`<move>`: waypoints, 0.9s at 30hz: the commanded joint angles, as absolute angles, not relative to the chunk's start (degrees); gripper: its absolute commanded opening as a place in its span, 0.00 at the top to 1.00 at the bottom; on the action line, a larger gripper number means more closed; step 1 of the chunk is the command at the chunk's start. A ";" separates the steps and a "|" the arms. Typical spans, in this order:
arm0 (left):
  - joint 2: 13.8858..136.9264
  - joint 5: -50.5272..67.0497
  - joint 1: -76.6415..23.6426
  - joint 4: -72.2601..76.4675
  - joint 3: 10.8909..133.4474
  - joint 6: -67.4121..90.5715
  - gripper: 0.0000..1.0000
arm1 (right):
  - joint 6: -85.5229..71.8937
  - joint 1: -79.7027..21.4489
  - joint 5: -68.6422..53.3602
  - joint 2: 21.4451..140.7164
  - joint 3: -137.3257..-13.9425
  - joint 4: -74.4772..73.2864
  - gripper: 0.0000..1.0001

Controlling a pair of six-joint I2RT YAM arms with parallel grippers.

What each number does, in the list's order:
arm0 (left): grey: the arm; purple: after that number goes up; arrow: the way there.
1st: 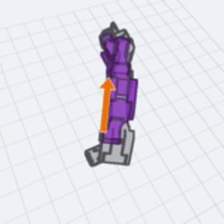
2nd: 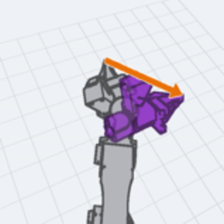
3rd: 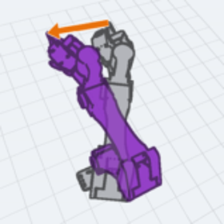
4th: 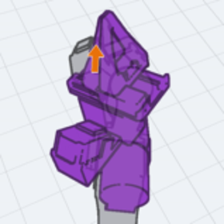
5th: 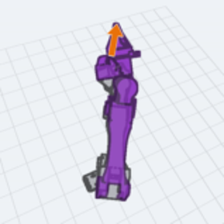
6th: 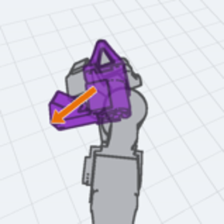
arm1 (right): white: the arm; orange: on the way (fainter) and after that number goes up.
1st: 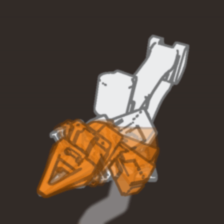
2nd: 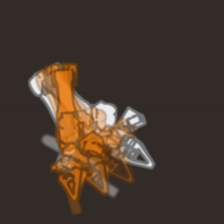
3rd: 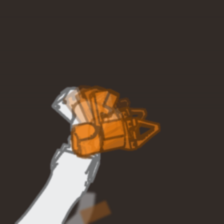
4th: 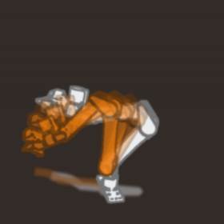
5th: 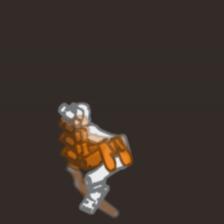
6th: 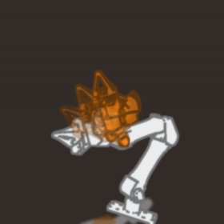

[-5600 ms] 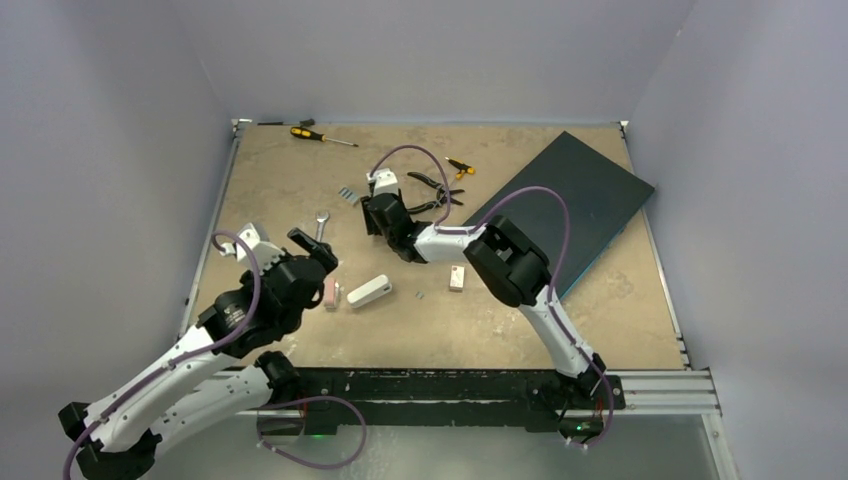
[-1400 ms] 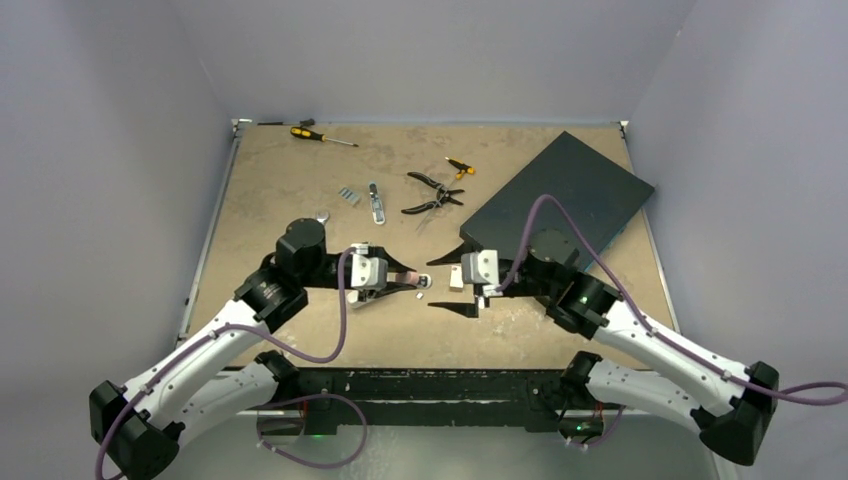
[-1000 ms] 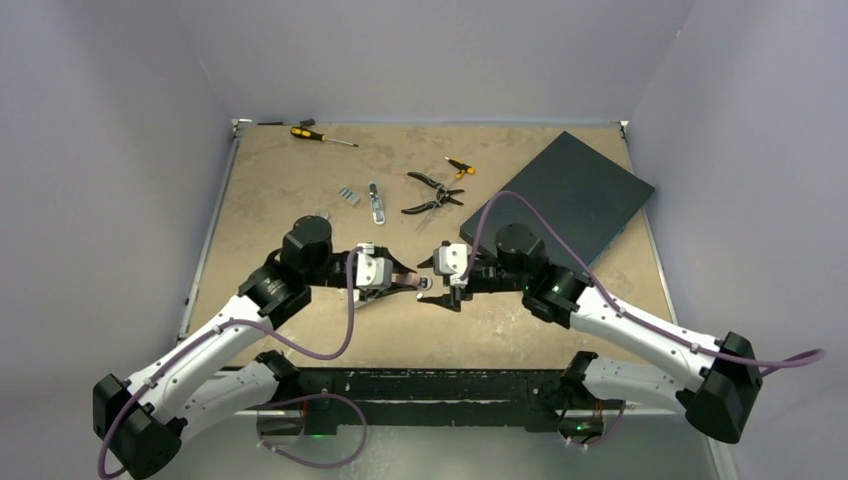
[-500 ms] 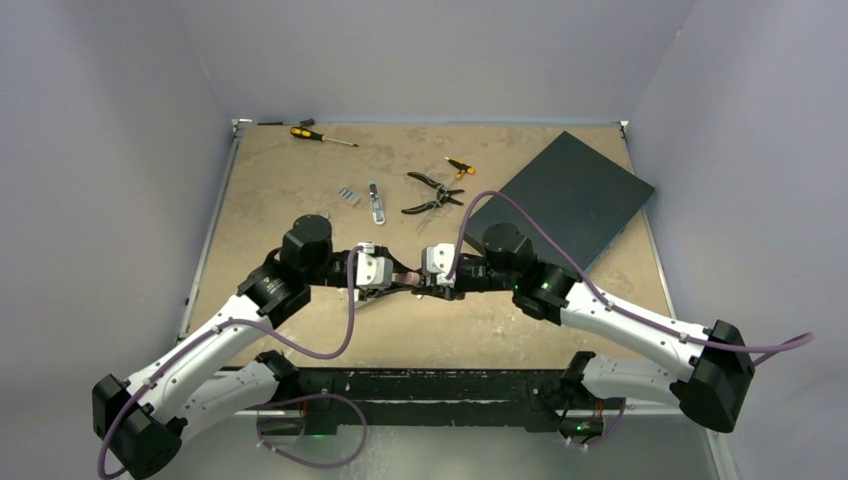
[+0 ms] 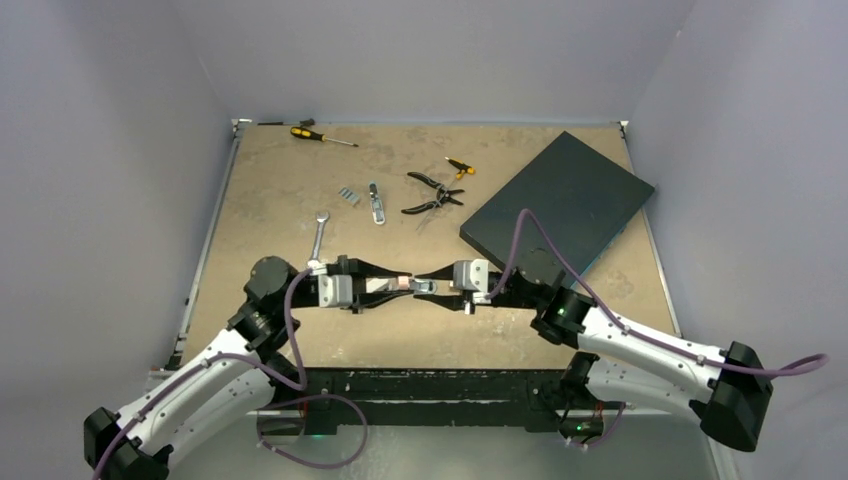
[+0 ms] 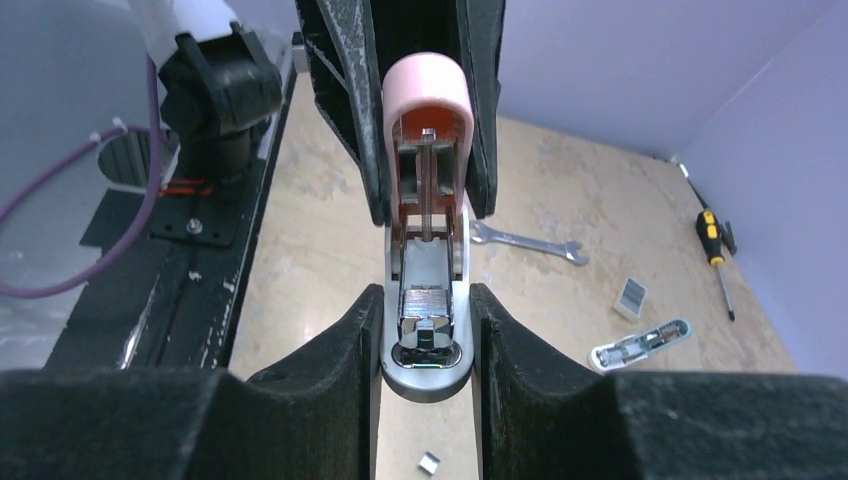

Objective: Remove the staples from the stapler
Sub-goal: Unload the staple at the center of the board.

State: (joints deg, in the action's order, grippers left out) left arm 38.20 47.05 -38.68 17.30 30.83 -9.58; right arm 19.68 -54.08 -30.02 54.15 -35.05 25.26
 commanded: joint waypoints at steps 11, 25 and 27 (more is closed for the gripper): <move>48.25 25.29 -37.61 99.97 14.05 30.03 1.00 | -6.25 -55.55 -22.76 60.56 -18.03 74.43 1.00; 46.15 17.05 -38.52 100.76 14.02 30.02 1.00 | -8.32 -58.18 -14.11 77.22 -17.52 90.73 1.00; 45.50 15.51 -38.56 99.71 13.65 30.05 1.00 | -9.26 -58.29 -14.15 79.35 -18.24 91.17 1.00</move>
State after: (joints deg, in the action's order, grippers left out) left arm 48.49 27.59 -39.07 80.29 12.58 32.10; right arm -8.19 -58.24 -18.63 75.07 -18.94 92.07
